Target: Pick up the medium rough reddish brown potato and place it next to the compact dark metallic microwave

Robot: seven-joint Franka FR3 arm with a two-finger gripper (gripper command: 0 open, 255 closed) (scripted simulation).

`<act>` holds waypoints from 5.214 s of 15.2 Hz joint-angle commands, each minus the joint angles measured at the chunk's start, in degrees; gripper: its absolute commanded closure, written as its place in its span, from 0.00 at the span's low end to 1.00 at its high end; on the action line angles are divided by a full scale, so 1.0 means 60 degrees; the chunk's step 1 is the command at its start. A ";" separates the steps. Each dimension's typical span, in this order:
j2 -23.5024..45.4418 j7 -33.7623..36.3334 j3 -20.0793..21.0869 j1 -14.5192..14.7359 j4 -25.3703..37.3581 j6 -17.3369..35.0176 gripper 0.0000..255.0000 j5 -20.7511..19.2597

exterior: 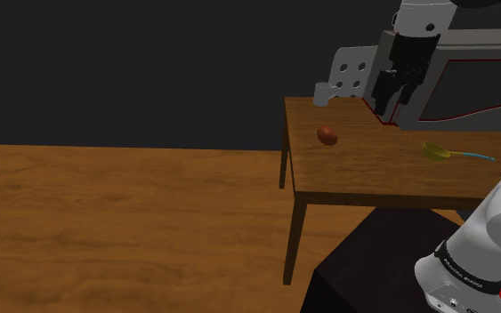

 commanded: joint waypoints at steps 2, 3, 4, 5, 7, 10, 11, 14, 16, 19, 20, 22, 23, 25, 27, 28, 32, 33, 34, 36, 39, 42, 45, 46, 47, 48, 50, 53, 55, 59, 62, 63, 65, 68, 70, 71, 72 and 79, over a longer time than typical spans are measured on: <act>0.0206 0.0182 0.0034 -0.0087 -0.0113 0.0360 0.00 -0.0011; 0.0424 0.0365 0.0067 -0.0176 -0.0212 0.0718 0.00 -0.0025; 0.0654 0.0548 0.0098 -0.0266 -0.0298 0.1075 0.00 -0.0042; 0.0896 0.0733 0.0127 -0.0355 -0.0370 0.1430 0.00 -0.0063; 0.1413 0.1104 0.0180 -0.0537 -0.0473 0.2129 0.00 -0.0117; 0.2259 0.1672 0.0246 -0.0817 -0.0526 0.3144 0.00 -0.0228; 0.2557 0.1864 0.0265 -0.0913 -0.0517 0.3470 0.00 -0.0273; 0.3488 0.2452 0.0309 -0.1205 -0.0413 0.4407 0.00 -0.0438; 0.4132 0.2855 0.0325 -0.1399 -0.0281 0.4990 0.00 -0.0573; 0.5119 0.3478 0.0322 -0.1681 0.0006 0.5790 0.00 -0.0813; 0.5451 0.3689 0.0314 -0.1772 0.0124 0.6036 0.00 -0.0901; 0.6115 0.4116 0.0280 -0.1943 0.0391 0.6496 0.00 -0.1089; 0.6447 0.4331 0.0255 -0.2023 0.0540 0.6709 0.00 -0.1187; 0.7029 0.4710 0.0192 -0.2148 0.0826 0.7058 0.00 -0.1362; 0.7193 0.4740 0.0173 -0.2161 0.0735 0.7312 0.00 -0.1409; 0.7278 0.4756 0.0165 -0.2169 0.0693 0.7439 0.00 -0.1434; 0.7638 0.4826 0.0134 -0.2203 0.0546 0.7945 0.00 -0.1542; 0.7692 0.4837 0.0129 -0.2208 0.0527 0.8017 0.00 -0.1558; 0.7691 0.4836 0.0129 -0.2208 0.0526 0.8017 0.00 -0.1558; 0.7692 0.4837 0.0129 -0.2208 0.0527 0.8017 0.00 -0.1558; 0.7692 0.4837 0.0129 -0.2208 0.0527 0.8017 0.00 -0.1558; 0.7691 0.4836 0.0129 -0.2208 0.0528 0.8015 1.00 -0.1558; 0.7691 0.4836 0.0129 -0.2208 0.0529 0.8014 1.00 -0.1558; 0.7691 0.4835 0.0129 -0.2209 0.0529 0.8014 1.00 -0.1558; 0.7691 0.4835 0.0129 -0.2209 0.0528 0.8015 1.00 -0.1558; 0.7693 0.4834 0.0128 -0.2209 0.0530 0.8015 1.00 -0.1558; 0.7692 0.4837 0.0129 -0.2208 0.0527 0.8017 1.00 -0.1558; 0.7444 0.4746 0.0137 -0.2200 0.0667 0.7634 1.00 -0.1473; 0.7289 0.4689 0.0140 -0.2194 0.0771 0.7378 1.00 -0.1422; 0.7003 0.4585 0.0144 -0.2182 0.1005 0.6866 1.00 -0.1331; 0.6811 0.4514 0.0145 -0.2173 0.1201 0.6481 1.00 -0.1272; 0.6751 0.4491 0.0146 -0.2170 0.1271 0.6353 1.00 -0.1254; 0.6638 0.4448 0.0146 -0.2165 0.1416 0.6096 1.00 -0.1220; 0.6484 0.4386 0.0146 -0.2157 0.1649 0.5712 1.00 -0.1174; 0.6391 0.4347 0.0147 -0.2152 0.1815 0.5457 1.00 -0.1147; 0.6348 0.4328 0.0147 -0.2150 0.1900 0.5329 1.00 -0.1134; 0.6307 0.4310 0.0147 -0.2148 0.1988 0.5201 1.00 -0.1122; 0.6079 0.4190 0.0148 -0.2135 0.2657 0.4310 1.00 -0.1050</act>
